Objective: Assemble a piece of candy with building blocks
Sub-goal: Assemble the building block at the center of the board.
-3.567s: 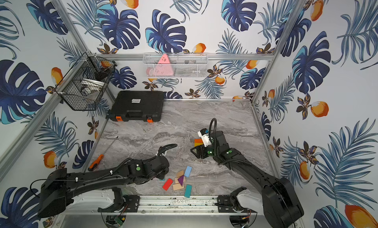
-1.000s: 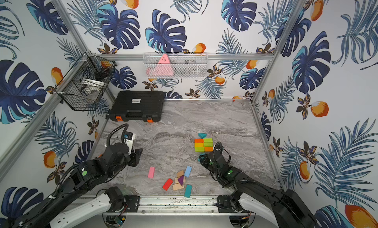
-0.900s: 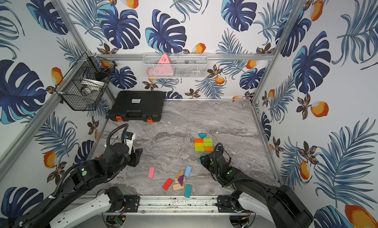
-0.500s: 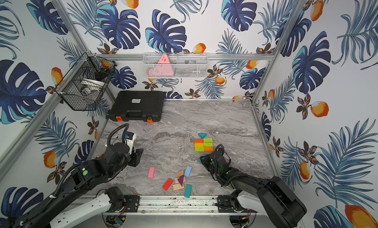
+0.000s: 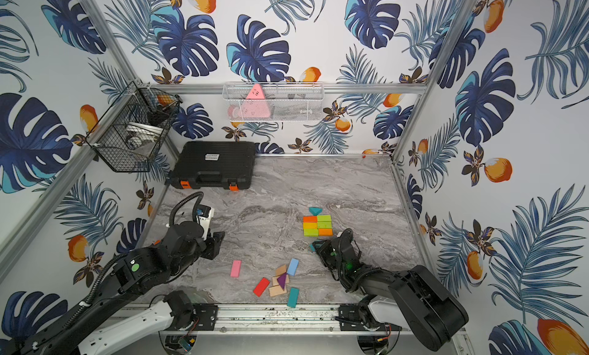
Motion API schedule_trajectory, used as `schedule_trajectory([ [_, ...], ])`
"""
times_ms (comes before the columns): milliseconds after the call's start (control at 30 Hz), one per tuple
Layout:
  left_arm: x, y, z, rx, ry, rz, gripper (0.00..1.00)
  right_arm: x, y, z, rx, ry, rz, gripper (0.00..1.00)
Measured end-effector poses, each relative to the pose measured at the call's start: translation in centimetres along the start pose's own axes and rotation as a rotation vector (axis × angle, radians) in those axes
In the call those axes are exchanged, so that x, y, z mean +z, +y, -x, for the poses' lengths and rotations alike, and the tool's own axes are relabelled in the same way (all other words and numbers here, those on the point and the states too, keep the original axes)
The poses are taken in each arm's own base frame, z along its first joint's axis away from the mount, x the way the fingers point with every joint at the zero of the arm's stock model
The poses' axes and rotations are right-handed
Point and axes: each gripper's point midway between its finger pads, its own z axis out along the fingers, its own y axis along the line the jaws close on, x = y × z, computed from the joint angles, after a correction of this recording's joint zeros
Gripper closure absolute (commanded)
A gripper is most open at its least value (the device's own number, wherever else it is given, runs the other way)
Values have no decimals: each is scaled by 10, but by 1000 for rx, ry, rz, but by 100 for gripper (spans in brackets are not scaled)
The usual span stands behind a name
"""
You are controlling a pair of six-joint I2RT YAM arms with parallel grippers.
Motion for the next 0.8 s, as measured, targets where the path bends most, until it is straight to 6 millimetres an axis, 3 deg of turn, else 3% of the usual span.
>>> schedule_trajectory([
  [167, 1, -1, 0, 3, 3, -3, 44, -3, -2, 0, 25, -4, 16, 60],
  [300, 0, -1, 1, 11, -1, -5, 44, -5, -2, 0, 42, -7, 33, 53],
  [600, -1, -2, 3, 9, -13, -11, 44, -11, -3, 0, 67, -12, 51, 50],
  [800, -2, -2, 4, 7, -17, -12, 44, -14, -2, 0, 77, -14, 60, 41],
])
